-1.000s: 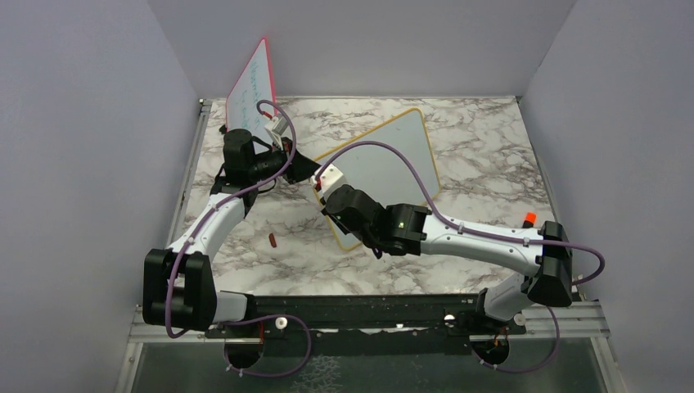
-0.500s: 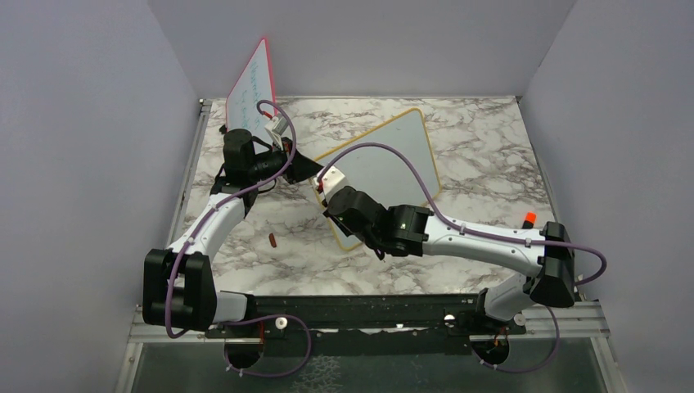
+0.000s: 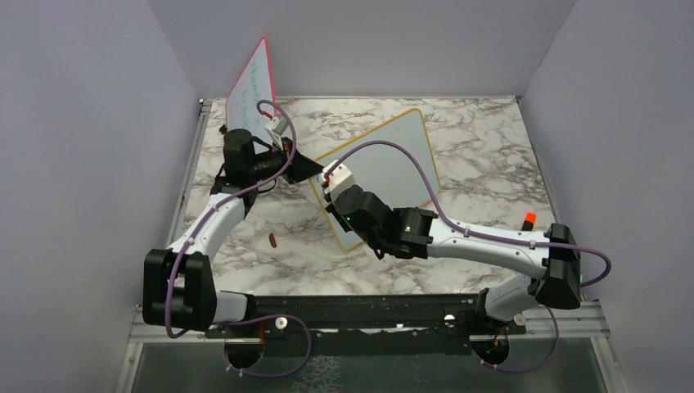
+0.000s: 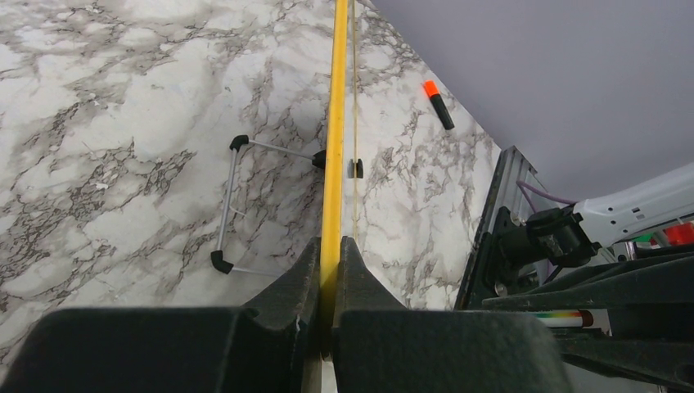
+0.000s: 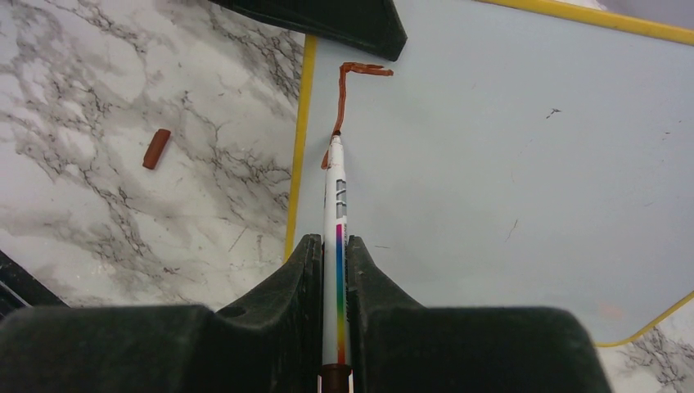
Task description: Write a sentence on the whiteboard
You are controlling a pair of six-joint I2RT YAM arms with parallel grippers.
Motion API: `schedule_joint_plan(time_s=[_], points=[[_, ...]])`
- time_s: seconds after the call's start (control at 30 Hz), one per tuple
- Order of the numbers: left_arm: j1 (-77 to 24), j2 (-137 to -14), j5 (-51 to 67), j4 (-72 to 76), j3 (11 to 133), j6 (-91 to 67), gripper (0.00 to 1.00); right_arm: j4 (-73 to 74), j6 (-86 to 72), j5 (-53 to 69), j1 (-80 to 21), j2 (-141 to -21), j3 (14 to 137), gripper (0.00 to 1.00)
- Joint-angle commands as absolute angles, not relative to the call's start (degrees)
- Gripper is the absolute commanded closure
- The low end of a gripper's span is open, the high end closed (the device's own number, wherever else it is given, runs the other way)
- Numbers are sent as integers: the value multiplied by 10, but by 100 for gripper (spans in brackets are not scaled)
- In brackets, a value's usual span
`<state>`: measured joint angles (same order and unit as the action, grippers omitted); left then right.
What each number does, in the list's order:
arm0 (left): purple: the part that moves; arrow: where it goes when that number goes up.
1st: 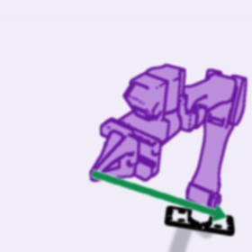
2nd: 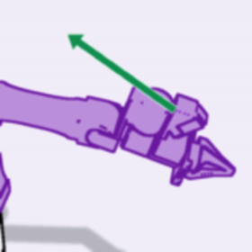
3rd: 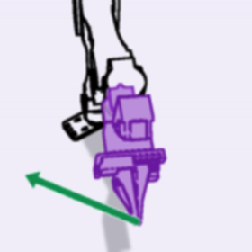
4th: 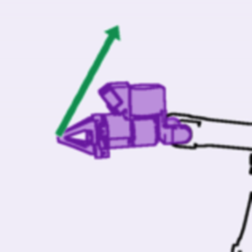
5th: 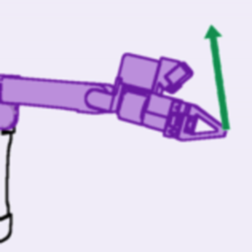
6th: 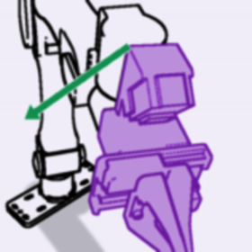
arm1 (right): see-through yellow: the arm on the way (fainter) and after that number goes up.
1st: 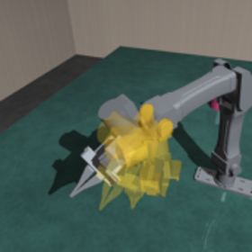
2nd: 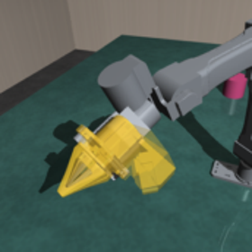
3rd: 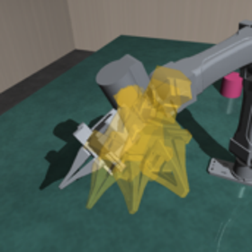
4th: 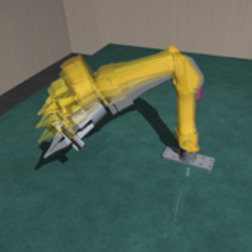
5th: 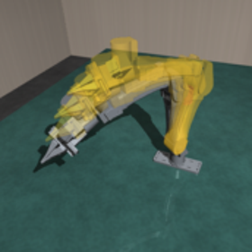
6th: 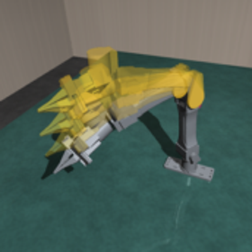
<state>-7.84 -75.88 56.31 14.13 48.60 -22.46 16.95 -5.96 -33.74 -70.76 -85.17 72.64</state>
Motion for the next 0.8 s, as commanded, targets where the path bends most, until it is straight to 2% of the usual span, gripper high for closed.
schedule_joint_plan(time_s=[0.0,0.63,0.77], points=[[-90,-768,577,118,478,-212,100,134,-59,-362,-707,-844,724,99],[-90,-769,577,117,479,-211,100,138,-55,-361,-706,-860,731,99],[-90,-768,577,117,478,-211,100,147,-59,-393,-707,-860,730,99]])
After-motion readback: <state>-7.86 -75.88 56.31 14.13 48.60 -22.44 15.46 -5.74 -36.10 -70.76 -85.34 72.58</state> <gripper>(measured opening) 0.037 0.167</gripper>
